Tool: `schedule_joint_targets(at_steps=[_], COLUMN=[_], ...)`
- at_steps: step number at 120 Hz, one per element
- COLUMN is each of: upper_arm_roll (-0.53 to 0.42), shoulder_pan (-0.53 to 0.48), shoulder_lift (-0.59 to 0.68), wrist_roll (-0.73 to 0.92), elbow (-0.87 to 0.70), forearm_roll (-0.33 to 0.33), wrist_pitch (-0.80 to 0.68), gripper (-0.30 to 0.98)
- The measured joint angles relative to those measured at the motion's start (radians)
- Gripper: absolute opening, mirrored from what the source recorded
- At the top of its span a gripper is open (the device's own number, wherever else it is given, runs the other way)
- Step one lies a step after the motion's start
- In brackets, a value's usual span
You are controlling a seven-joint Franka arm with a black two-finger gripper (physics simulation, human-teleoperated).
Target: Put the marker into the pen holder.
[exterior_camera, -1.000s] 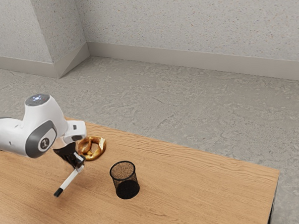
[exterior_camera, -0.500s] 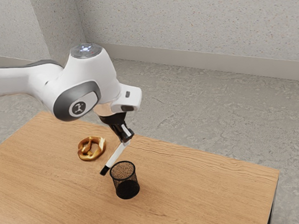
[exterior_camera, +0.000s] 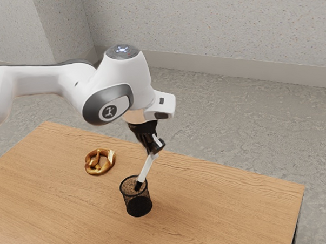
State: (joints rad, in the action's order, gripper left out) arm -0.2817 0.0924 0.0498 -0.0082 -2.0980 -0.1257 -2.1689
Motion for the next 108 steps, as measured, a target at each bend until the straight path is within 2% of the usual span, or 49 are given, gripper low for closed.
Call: schedule_joint_targets(at_steps=[39, 84, 88, 100, 108], upper_arm_roll=[0.053, 0.048, 0.044, 0.035, 0.046], shoulder_pan=[-0.006, -0.085, -0.090, -0.096, -0.074], shoulder_lift=[-0.047, -0.035, -0.035, -0.023, -0.005], wrist_roll=[-0.029, -0.037, -0.036, -0.031, -0.028], elbow=[-0.001, -0.103, -0.108, -0.106, -0.028], forearm_roll=[-0.030, 0.000, 0.003, 0.015, 0.024], wrist_pitch=[-0.011, -0.020, -0.019, 0.006, 0.065], gripper=[-0.08, 0.02, 0.04, 0.26, 0.37])
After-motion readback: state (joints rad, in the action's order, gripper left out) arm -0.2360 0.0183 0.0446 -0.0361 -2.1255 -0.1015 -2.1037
